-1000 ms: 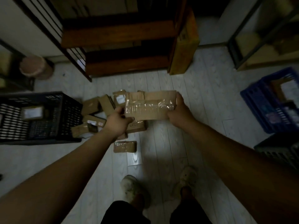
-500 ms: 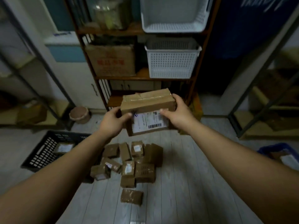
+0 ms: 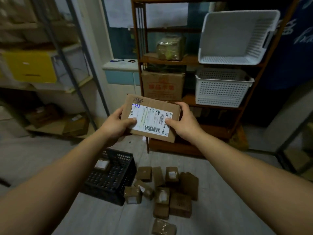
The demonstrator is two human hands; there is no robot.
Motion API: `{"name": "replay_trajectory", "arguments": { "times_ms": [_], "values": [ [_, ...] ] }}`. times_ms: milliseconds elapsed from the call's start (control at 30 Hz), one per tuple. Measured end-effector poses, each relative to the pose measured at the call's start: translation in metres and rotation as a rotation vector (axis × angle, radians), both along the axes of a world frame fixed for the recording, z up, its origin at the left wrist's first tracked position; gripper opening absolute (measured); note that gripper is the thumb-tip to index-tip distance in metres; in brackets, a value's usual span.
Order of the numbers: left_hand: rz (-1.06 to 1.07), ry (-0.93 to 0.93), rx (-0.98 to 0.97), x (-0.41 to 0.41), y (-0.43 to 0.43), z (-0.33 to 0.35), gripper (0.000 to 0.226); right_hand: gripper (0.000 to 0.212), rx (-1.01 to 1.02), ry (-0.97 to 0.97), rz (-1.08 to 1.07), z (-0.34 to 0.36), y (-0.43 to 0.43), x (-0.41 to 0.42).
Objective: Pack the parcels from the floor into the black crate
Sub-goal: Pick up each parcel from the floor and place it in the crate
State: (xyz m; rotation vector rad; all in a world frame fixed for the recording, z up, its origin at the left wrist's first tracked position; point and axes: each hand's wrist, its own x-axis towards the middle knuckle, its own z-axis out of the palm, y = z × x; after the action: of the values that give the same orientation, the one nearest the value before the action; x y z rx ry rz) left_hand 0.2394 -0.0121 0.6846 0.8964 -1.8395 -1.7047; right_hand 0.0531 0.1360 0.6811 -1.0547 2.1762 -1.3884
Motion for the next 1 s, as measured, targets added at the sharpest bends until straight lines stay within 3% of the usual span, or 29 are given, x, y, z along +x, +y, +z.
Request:
{"name": "replay_trajectory", "arguments": {
  "times_ms": [100,267,400,467,600,700,833,900,1000],
  "values": [
    [0.037,-0.052,-0.046,0.049,-0.043,0.003,0.047,0.05,0.076,0.051,0.019,-0.004,-0.048,0.047],
    [0.087,-0.083,-0.103,0.119,-0.101,0.009,0.042,0.057,0.142,-0.01,0.132,-0.011,-0.118,0.123],
    [0.327,-0.066,-0.158,0.144,-0.141,0.001,0.086,0.05,0.143,-0.047,0.142,-0.018,-0.161,0.16],
    [0.426,-0.047,-0.092,0.151,-0.161,-0.008,0.094,0.046,0.157,-0.073,0.146,-0.022,-0.183,0.169],
    [0.286,-0.101,0.036,0.159,-0.196,-0.033,0.066,0.039,0.204,0.004,0.185,-0.038,-0.232,0.182],
    [0.186,-0.206,0.038,0.16,-0.23,-0.05,0.072,0.044,0.265,0.033,0.215,-0.054,-0.276,0.182],
    [0.152,-0.204,0.071,0.16,-0.296,-0.056,0.076,0.037,0.215,-0.044,0.216,-0.073,-0.343,0.181],
    [0.15,-0.217,0.061,0.158,-0.329,-0.054,0.073,0.046,0.187,-0.025,0.228,-0.079,-0.376,0.184],
    [0.169,-0.246,0.035,0.157,-0.375,-0.054,0.064,0.079,0.186,-0.069,0.287,-0.086,-0.421,0.19]
  ]
}}
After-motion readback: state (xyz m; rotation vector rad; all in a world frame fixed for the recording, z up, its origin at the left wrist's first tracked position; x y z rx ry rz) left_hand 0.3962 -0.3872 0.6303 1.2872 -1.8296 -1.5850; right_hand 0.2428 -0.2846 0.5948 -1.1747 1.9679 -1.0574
